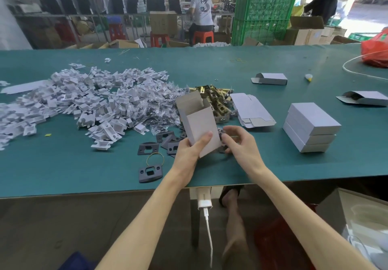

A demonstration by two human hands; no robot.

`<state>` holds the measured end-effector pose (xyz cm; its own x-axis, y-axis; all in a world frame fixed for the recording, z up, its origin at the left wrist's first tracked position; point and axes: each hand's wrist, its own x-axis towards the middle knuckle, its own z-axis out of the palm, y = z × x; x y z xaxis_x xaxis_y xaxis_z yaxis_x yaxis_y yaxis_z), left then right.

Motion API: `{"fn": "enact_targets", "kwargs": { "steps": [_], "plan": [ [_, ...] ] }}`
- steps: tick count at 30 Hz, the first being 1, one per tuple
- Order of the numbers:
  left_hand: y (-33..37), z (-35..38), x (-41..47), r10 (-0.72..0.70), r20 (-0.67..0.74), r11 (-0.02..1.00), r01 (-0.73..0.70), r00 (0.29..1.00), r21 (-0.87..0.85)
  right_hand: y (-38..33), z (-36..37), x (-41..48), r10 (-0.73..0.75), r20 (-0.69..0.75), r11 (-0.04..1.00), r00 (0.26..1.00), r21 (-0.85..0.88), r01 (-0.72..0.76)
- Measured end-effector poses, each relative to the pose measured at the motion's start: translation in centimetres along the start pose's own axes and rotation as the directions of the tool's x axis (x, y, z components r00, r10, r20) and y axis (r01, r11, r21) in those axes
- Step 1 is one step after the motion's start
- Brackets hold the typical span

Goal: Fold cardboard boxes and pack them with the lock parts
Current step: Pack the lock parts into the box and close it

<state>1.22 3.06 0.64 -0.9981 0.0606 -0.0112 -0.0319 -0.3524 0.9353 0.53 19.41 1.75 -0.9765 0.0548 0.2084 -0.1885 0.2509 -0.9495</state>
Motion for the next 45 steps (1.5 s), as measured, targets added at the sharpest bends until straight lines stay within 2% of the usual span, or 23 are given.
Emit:
{"fn": "enact_targets", "kwargs": {
  "steps": [3,7,13,18,22,24,29,34,37,41,45],
  "plan": [
    [0.3,0.1,-0.1,0.015,-0.03,0.994,-0.018,0.999,-0.103,-1.0,0.6,2.8,-0.116,-0.007,0.928,0.993,-0.357,0.106],
    [0.5,0.4,0.0,0.025,-0.058,0.975,-0.037,0.998,-0.219,-2.0,1.8,6.2,-0.14,0.21,0.702,0.968,-0.668,0.246],
    [0.5,-0.6,0.5,-0.009,-0.078,0.947,-0.016,0.997,-0.321,-1.9,3.9,8.9,-0.086,0.406,0.544,0.91,-0.746,0.384],
    [-0.1,-0.5,0.6,-0.005,-0.056,0.968,-0.01,0.998,-0.252,-1.0,4.7,9.3,-0.087,0.349,0.459,0.933,-0.817,0.348],
    [-0.2,-0.2,0.5,-0.002,-0.08,0.976,-0.015,0.997,-0.219,-0.5,4.6,9.3,0.024,0.418,0.329,0.908,-0.861,0.388],
    [0.0,-0.1,0.4,-0.008,-0.097,0.973,-0.015,0.995,-0.231,-0.9,4.5,9.4,0.051,0.406,0.34,0.913,-0.866,0.366],
    [0.2,-0.1,0.2,-0.03,-0.086,0.976,0.011,0.996,-0.216,-1.7,3.7,9.6,-0.009,0.384,0.334,0.923,-0.869,0.365],
    [0.2,0.0,0.1,-0.031,-0.069,0.975,0.015,0.997,-0.22,-2.7,1.8,9.6,-0.137,0.28,0.486,0.95,-0.817,0.311],
    [0.1,-0.1,0.1,0.001,-0.054,0.983,-0.011,0.999,-0.184,-3.4,0.4,9.4,-0.162,0.177,0.576,0.971,-0.782,0.239],
    [0.1,-0.3,0.1,0.028,-0.022,0.984,-0.032,0.999,-0.175,-3.7,-1.4,8.1,-0.008,0.058,0.759,0.998,-0.65,0.044],
    [-0.1,-0.5,0.1,0.056,0.039,0.996,-0.053,0.998,-0.077,-2.7,-2.8,6.0,0.137,0.134,0.81,0.981,-0.585,-0.034]
  ]
}}
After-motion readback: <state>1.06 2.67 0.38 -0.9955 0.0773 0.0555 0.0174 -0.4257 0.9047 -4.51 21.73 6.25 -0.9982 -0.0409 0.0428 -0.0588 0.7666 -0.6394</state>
